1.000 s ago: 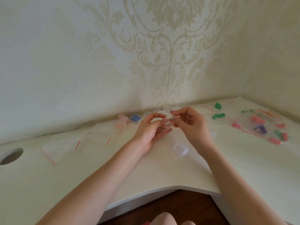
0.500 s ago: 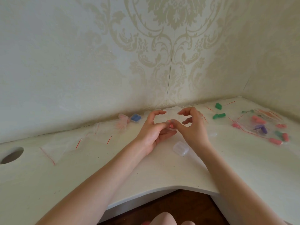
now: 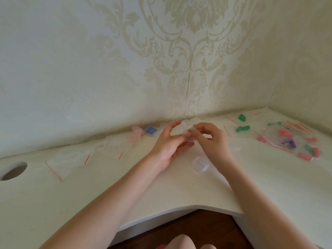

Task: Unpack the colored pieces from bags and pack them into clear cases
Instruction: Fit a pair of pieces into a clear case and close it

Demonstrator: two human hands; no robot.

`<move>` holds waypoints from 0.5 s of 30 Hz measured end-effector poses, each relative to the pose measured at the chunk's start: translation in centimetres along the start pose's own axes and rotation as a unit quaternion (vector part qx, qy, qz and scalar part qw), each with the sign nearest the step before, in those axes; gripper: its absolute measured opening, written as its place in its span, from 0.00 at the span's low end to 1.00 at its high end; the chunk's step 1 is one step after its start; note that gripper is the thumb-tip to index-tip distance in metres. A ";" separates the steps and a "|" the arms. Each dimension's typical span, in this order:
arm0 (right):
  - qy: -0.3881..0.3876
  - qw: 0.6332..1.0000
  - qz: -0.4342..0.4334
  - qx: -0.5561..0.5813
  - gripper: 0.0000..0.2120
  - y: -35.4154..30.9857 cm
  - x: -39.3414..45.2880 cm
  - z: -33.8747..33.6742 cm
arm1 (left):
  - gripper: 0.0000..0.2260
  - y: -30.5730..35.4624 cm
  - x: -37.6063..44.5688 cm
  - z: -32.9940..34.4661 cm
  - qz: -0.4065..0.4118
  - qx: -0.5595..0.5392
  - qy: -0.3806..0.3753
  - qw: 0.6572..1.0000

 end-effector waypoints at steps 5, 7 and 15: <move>-0.008 1.000 -0.004 -0.009 0.09 0.0 0.2 0.2 | 0.24 0.1 0.0 -0.2 0.014 0.021 0.004 1.000; -0.013 1.000 -0.012 -0.024 0.06 0.0 0.1 0.4 | 0.24 0.0 0.1 -0.2 0.014 0.030 0.003 0.999; 0.011 0.999 -0.019 -0.025 0.05 0.1 0.2 0.0 | 0.19 2.0 0.1 -0.9 0.062 0.169 0.028 0.983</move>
Point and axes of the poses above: each hand's wrist, its own x-axis towards the middle knuckle, its own z-axis out of the palm, y = z × x, the point moved 6 cm from there along x, towards the middle knuckle, and after that the axes turned 7 degrees about -y, right-handed, at the moved point
